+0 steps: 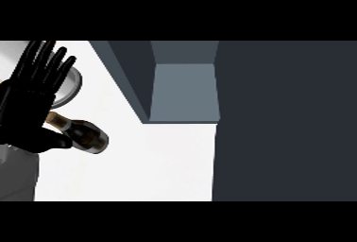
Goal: Pick up the wine, place it into the cabinet and close the cabinet
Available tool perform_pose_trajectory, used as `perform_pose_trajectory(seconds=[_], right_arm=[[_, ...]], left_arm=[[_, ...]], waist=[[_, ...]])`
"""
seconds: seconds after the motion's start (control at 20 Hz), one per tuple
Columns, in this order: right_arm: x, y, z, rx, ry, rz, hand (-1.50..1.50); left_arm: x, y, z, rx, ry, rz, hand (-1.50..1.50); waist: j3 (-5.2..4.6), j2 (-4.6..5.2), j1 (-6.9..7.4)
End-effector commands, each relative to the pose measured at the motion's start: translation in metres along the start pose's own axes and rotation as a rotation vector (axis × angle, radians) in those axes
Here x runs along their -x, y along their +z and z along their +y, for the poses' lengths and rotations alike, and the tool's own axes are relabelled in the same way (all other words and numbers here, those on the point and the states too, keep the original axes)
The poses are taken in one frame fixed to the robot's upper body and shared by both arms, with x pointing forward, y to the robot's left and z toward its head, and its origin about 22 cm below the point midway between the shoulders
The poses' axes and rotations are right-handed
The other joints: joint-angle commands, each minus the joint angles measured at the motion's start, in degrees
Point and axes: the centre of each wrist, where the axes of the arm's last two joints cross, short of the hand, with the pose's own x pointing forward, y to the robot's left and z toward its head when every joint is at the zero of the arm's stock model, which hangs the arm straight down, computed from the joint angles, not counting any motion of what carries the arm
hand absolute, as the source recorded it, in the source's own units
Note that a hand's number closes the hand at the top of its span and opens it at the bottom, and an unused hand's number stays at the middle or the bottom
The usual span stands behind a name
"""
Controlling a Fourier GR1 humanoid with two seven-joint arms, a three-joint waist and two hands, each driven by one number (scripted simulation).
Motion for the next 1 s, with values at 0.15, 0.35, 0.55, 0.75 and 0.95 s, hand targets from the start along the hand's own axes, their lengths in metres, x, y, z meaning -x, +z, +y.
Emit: perform_pose_trajectory(seconds=[0.15,0.35,0.55,0.75,0.95], right_arm=[[-0.015,-0.003,0.004,-0.017,-0.015,-0.011,-1.5],[-0.014,-0.013,-0.006,-0.01,-0.005,-0.013,-1.5],[-0.001,0.002,0.004,-0.02,-0.001,0.021,-1.5],[-0.012,0.024,-0.011,-0.001,-0.012,0.009,-1.5],[0.014,0.003,0.007,-0.001,-0.011,0.006,-1.5]], left_arm=[[-0.012,0.027,-0.018,-0.012,0.013,-0.005,-1.5],[-0.008,0.02,0.004,-0.003,-0.014,0.0,-1.5],[-0.01,0.013,-0.016,-0.033,-0.02,0.012,-1.5],[-0.025,0.022,0.003,-0.071,-0.037,0.018,-1.5],[-0.013,0.041,0.014,-0.102,-0.051,0.032,-1.5]], waist=[[0.0,-0.09,0.42],[-0.01,0.04,0.3],[0.01,-0.01,0.05],[0.03,-0.06,-0.18],[0.01,-0.01,0.17]])
